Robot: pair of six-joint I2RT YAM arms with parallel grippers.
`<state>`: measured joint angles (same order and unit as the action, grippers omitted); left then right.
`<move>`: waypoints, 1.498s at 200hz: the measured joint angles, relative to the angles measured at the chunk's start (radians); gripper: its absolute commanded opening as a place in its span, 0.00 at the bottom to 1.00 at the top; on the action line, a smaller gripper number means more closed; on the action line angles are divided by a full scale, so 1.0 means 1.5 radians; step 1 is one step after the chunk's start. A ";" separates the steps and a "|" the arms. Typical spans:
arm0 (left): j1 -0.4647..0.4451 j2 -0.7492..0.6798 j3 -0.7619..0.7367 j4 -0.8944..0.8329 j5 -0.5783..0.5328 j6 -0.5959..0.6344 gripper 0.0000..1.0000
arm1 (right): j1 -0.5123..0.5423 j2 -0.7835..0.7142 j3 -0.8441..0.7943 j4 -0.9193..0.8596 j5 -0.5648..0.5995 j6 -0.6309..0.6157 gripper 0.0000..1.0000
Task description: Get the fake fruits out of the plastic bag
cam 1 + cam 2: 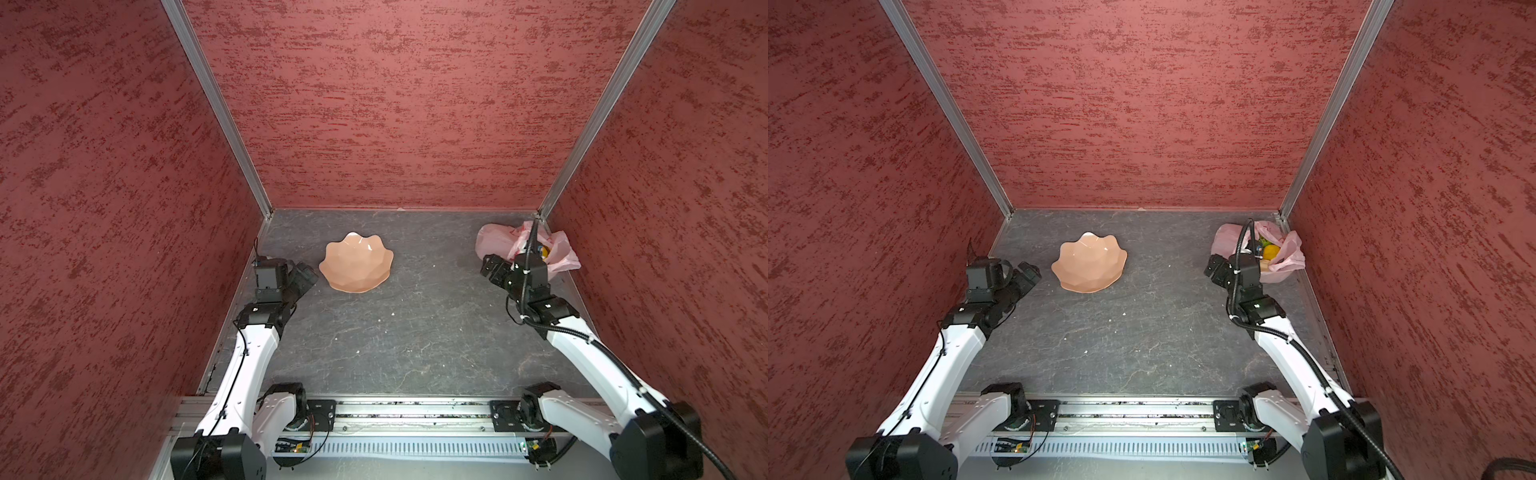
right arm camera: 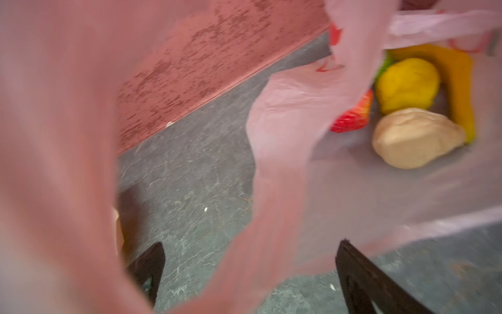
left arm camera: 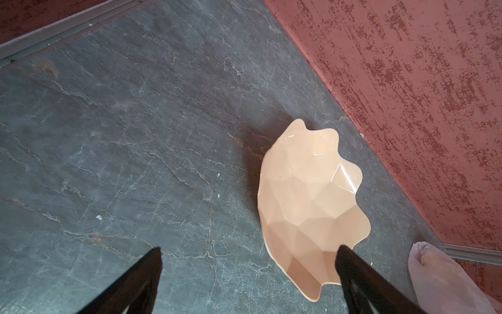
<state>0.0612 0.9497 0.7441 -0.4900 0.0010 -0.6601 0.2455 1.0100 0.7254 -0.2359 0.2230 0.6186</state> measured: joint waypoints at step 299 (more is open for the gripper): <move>-0.038 0.477 0.104 0.111 0.276 0.020 0.26 | -0.001 0.166 0.494 -0.489 -0.004 -0.069 0.99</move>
<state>0.0044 1.6646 0.8993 -0.3237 0.4156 -0.6308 0.2443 1.2594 1.4658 -0.9691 0.2176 0.5156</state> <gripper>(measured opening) 0.398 0.987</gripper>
